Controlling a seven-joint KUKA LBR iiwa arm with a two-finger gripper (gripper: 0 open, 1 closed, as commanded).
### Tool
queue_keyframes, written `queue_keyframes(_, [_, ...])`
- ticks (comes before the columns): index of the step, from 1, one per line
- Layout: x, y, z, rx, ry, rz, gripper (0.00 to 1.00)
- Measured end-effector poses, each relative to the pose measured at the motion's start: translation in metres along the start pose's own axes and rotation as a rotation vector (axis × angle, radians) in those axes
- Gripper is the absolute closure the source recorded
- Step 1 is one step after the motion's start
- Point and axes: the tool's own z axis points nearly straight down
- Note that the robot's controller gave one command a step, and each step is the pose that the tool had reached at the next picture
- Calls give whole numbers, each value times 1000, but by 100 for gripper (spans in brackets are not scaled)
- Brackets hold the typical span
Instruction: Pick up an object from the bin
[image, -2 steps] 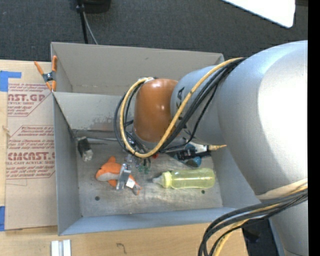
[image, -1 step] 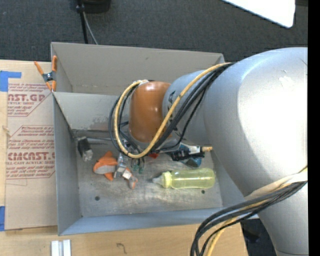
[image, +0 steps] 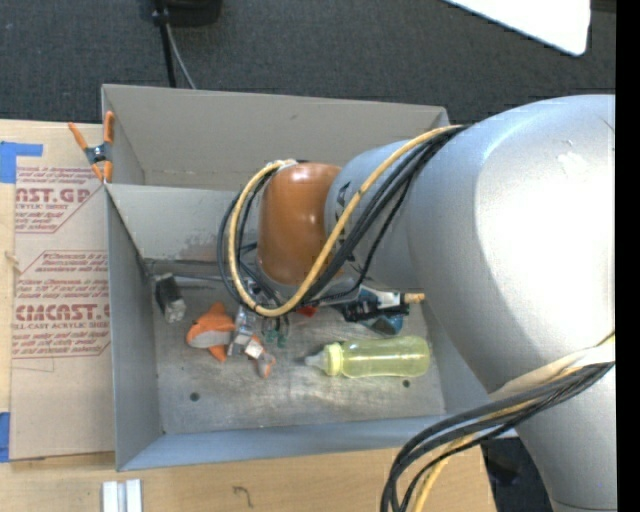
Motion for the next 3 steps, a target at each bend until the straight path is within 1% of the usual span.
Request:
queue_keyframes(1, [0,0,-1,1,2,0,100])
queue_keyframes(2, [2,-1,-5,6,11,-1,100])
queue_keyframes(3, [4,-2,-24,9,18,0,100])
